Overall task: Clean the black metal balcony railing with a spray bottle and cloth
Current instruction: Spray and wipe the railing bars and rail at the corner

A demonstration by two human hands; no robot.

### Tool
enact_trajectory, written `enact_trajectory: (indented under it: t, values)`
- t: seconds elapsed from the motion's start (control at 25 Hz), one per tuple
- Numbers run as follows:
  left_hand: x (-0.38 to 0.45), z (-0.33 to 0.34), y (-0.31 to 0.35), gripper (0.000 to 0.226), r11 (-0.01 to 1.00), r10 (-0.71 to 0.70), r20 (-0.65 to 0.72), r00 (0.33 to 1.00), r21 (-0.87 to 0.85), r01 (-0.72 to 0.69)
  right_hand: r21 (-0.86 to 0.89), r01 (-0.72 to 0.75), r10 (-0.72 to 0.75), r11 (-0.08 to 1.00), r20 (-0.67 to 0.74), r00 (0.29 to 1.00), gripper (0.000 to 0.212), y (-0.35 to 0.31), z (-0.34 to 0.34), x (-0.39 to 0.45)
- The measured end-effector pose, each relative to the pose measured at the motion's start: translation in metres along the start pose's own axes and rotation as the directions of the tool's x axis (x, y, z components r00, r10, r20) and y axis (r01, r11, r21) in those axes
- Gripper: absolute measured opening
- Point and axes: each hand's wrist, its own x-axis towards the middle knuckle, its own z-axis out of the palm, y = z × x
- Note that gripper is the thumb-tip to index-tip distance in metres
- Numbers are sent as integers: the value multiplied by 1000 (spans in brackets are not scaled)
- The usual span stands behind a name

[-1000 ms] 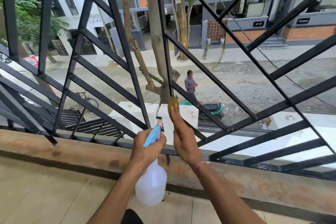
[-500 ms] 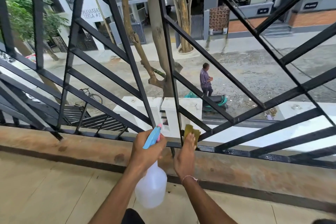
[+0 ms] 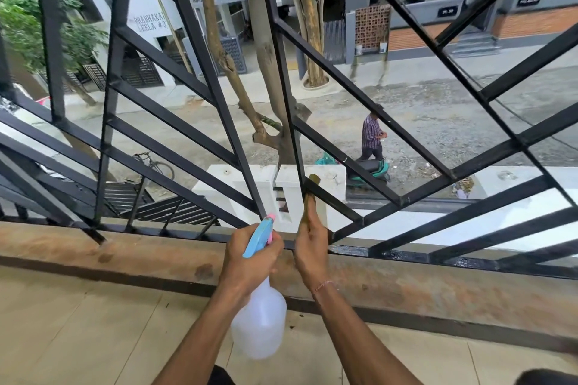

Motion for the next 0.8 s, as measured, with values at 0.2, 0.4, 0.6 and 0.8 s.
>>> enact_trajectory:
  t: [0.2, 0.4, 0.6, 0.8]
  values:
    - [2, 11, 1, 6, 1000, 3, 41, 999, -16, -2, -608, 231, -35, 760, 318, 948, 96, 68, -43, -7]
    - [6, 12, -1, 3, 999, 2, 52, 999, -52, 1, -691, -30, 173, 722, 139, 975, 81, 37, -3, -11]
    - [-1, 3, -4, 2, 1000, 17, 44, 999, -21, -17, -772, 146, -17, 619, 173, 985, 93, 82, -3, -48]
    - [-4, -2, -12, 5, 1000, 8, 41, 999, 11, -8, -679, -20, 204, 734, 192, 960, 89, 91, 2, -39]
